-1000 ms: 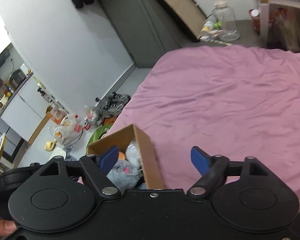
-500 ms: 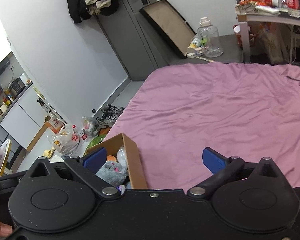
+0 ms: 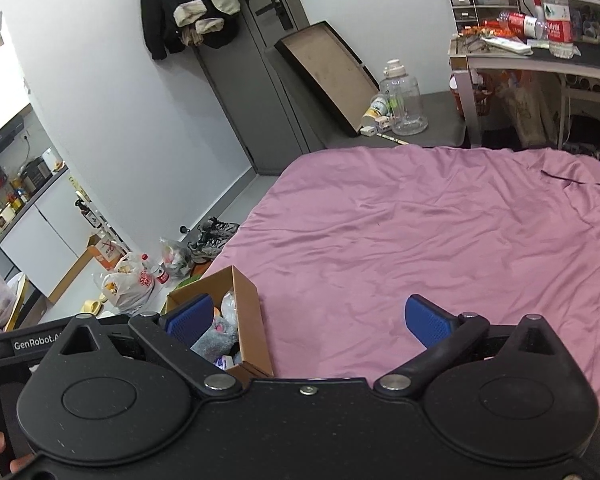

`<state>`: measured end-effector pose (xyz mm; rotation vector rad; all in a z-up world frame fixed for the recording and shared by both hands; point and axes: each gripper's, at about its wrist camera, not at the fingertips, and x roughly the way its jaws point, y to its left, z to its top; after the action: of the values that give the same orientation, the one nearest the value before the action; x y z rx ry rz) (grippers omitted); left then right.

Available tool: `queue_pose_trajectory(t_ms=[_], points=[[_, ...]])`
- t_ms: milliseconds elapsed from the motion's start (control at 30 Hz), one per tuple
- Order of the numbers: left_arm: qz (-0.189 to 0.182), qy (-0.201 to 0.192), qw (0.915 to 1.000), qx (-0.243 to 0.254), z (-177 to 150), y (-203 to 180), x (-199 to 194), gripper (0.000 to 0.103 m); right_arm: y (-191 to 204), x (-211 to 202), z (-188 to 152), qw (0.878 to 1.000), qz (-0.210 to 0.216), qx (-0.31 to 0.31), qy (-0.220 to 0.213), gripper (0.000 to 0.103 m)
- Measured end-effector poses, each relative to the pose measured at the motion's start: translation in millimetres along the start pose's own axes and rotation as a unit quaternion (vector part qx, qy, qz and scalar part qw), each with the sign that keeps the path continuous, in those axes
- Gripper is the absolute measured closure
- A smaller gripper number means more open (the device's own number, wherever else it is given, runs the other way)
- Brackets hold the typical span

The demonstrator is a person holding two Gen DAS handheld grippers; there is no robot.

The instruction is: Organize soft objects

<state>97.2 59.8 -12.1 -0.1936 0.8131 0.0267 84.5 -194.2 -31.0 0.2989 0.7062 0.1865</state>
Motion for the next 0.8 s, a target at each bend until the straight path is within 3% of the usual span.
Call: queue_pose_trajectory(t_ms=[800], points=[[-0.002, -0.018, 0.9998, 0.008, -35.0, -6.1, -45.3, 0.0, -22.3, -48.5, -21.7, 0.999, -0.002, -0.037, 0.004, 0.0]])
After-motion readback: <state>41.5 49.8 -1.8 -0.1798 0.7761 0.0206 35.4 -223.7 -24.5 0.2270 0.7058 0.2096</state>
